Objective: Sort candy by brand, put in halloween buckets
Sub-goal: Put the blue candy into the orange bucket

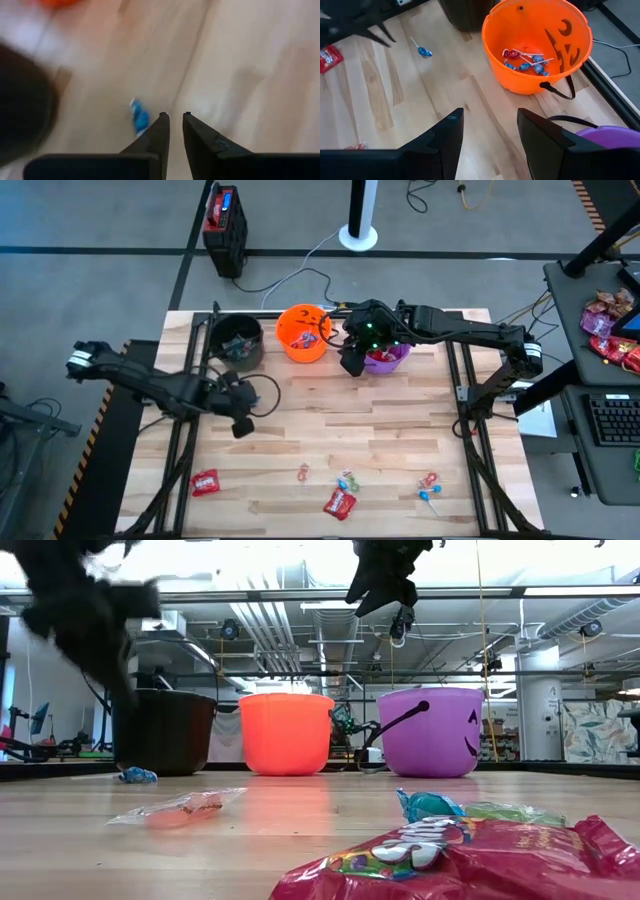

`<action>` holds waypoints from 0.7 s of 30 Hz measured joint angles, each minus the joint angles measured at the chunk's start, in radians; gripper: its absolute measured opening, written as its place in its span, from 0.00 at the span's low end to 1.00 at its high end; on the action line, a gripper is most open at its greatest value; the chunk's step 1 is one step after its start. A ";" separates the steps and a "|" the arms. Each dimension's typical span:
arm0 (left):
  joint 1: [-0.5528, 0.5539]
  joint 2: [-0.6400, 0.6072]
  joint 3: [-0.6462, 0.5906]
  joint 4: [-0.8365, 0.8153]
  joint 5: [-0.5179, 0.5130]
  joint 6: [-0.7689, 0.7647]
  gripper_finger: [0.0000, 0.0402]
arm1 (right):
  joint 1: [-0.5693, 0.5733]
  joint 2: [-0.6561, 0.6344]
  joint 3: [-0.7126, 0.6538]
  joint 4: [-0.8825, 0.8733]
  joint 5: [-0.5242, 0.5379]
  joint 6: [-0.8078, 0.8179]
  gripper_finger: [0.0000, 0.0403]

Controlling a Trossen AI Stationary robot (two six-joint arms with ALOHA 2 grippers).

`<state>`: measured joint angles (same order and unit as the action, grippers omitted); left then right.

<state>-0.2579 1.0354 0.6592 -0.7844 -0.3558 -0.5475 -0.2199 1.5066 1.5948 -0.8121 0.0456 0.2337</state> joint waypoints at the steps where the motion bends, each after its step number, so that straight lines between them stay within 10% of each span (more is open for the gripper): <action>1: 0.004 0.000 -0.029 -0.002 -0.002 -0.007 0.09 | 0.000 0.000 0.000 0.000 0.000 0.000 0.44; 21: 0.139 0.071 -0.191 0.112 -0.020 -0.093 0.20 | 0.000 0.000 0.000 -0.003 -0.006 0.001 0.44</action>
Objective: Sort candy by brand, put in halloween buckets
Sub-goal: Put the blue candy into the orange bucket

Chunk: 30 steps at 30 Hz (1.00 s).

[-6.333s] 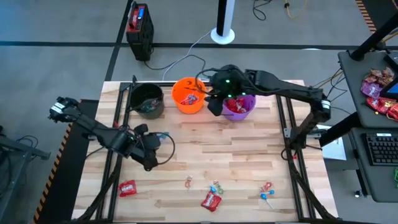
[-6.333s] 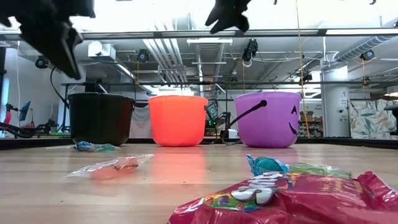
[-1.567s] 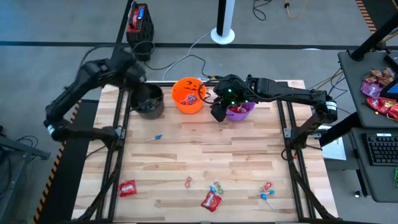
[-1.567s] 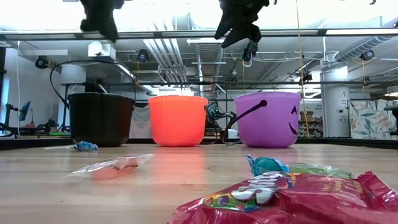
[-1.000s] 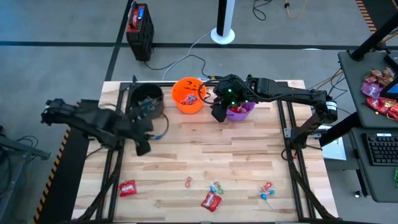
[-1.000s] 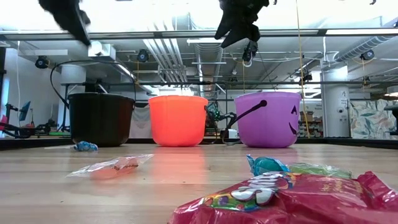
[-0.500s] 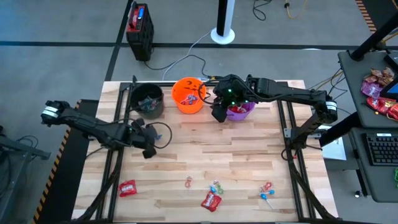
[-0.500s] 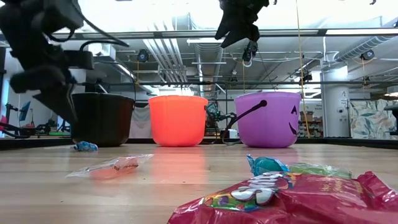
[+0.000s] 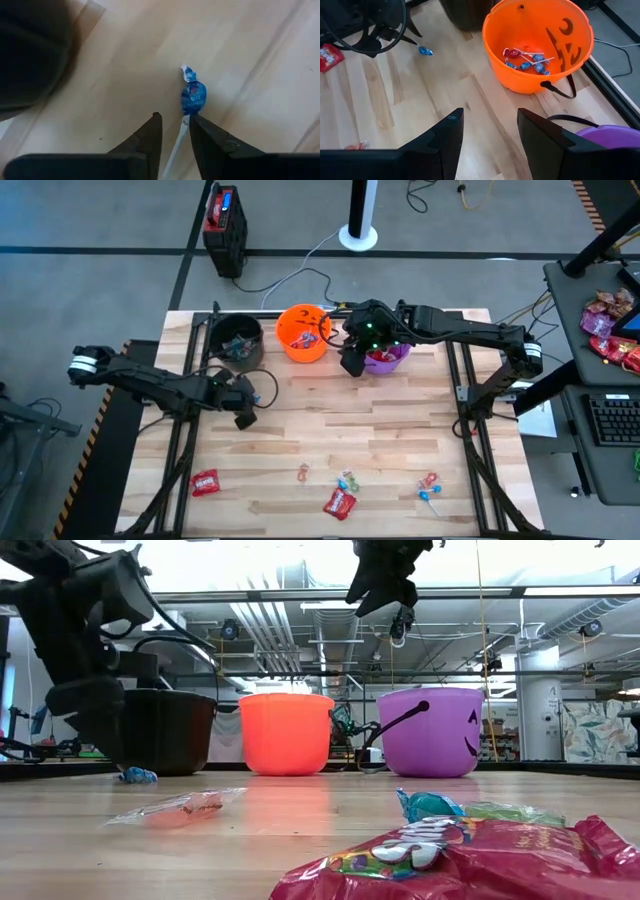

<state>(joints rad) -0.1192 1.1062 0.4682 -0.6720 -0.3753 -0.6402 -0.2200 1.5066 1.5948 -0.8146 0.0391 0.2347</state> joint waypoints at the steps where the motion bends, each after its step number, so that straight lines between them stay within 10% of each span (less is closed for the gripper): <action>1: 0.000 0.002 -0.001 0.001 0.000 0.003 0.23 | 0.000 0.000 0.000 0.000 -0.009 0.000 0.44; 18: -0.002 0.174 -0.007 0.203 0.052 0.007 0.33 | 0.000 0.000 -0.001 -0.033 -0.022 -0.026 0.44; 30: -0.013 0.180 0.077 0.339 0.310 0.098 0.28 | 0.000 0.000 -0.001 -0.070 -0.024 -0.026 0.44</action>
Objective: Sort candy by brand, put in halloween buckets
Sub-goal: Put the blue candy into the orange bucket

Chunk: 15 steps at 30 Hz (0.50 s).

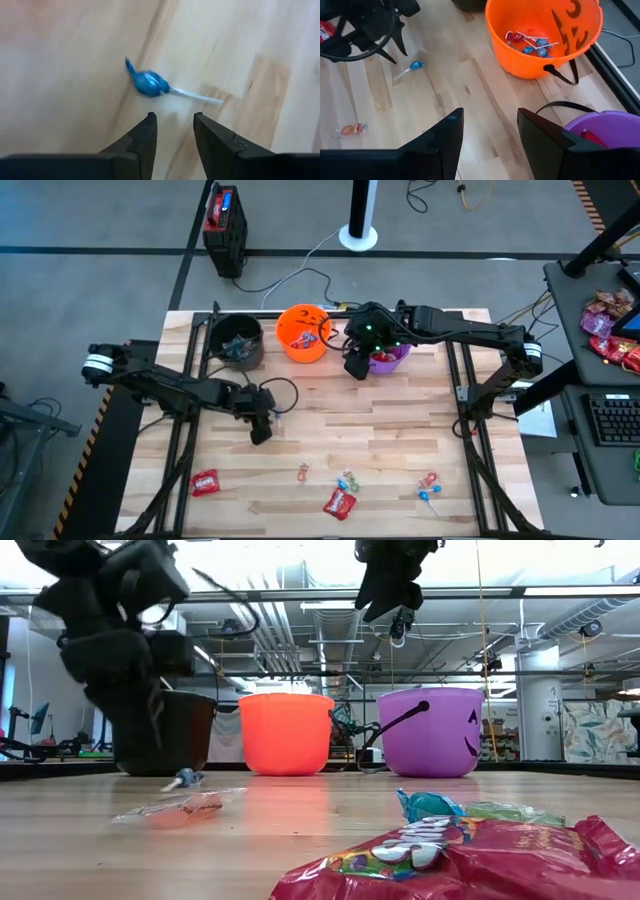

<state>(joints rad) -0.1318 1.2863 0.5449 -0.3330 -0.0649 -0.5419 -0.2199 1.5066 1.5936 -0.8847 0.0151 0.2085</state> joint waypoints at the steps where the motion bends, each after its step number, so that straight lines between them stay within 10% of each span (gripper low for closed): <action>1: 0.000 -0.003 0.018 -0.020 -0.017 0.017 0.28 | 0.000 0.000 0.000 0.000 0.000 0.000 0.44; 7: 0.001 -0.005 0.070 -0.073 -0.085 -0.078 0.28 | 0.000 0.000 0.000 -0.001 0.000 0.000 0.44; 15: -0.096 0.026 0.085 0.010 -0.277 -0.607 0.32 | 0.004 0.000 0.000 -0.001 0.001 -0.011 0.44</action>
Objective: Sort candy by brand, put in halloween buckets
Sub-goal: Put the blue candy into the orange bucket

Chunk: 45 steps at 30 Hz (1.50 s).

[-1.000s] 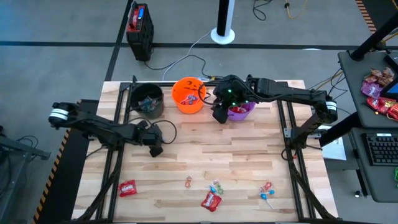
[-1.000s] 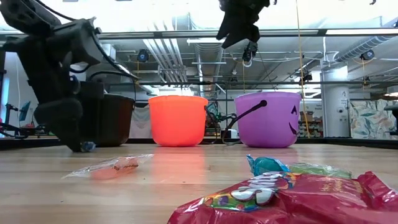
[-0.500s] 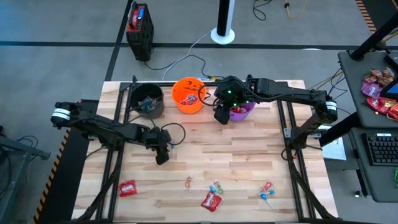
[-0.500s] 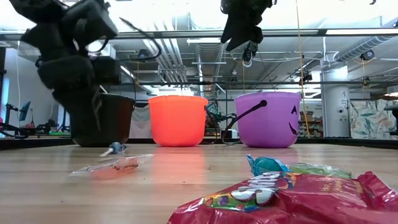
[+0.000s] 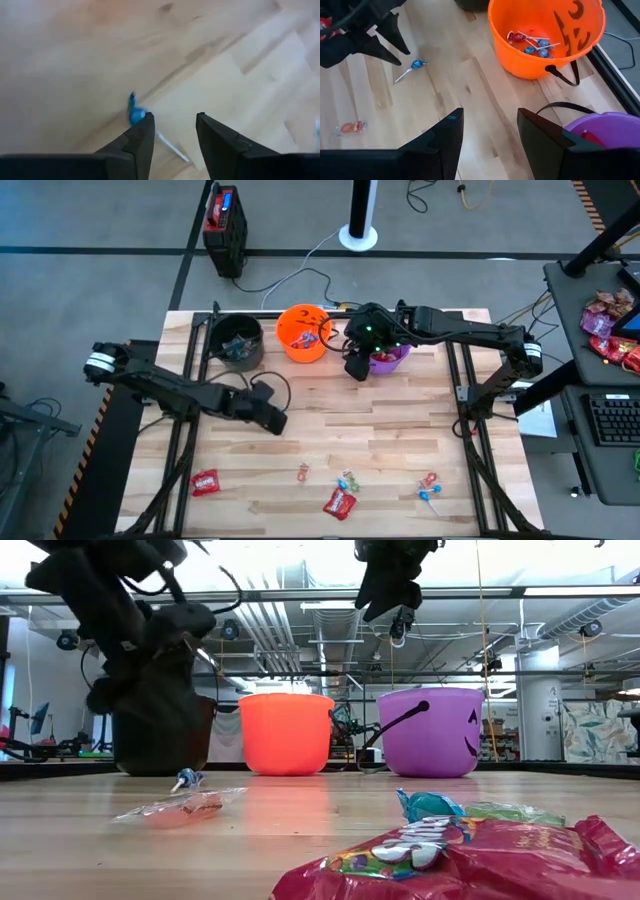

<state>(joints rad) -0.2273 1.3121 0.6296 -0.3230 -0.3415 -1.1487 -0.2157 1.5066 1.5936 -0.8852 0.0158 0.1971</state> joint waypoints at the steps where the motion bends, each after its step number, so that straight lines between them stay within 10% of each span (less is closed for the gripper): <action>1: -0.011 0.013 0.000 -0.005 -0.010 -0.061 0.34 | 0.000 0.000 0.000 0.000 0.000 -0.007 0.44; 8: -0.027 0.161 0.115 -0.094 0.075 -0.426 0.49 | 0.000 0.000 -0.001 0.000 -0.019 -0.053 0.44; 18: -0.010 0.459 0.351 -0.368 0.062 -0.425 0.53 | 0.002 0.000 -0.001 0.000 -0.070 -0.082 0.44; 24: -0.010 0.533 0.372 -0.373 0.064 -0.422 0.41 | 0.002 0.000 -0.001 -0.003 -0.103 -0.078 0.44; 31: -0.015 0.534 0.373 -0.378 0.060 -0.425 0.03 | 0.012 0.000 -0.001 -0.041 -0.104 -0.078 0.44; 45: -0.025 0.326 0.490 -0.433 0.090 -0.173 0.00 | 0.022 -0.041 -0.001 -0.138 -0.063 -0.093 0.44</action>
<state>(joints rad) -0.2527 1.6384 1.1197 -0.7560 -0.2514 -1.3217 -0.1940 1.4659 1.5929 -1.0228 -0.0473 0.1040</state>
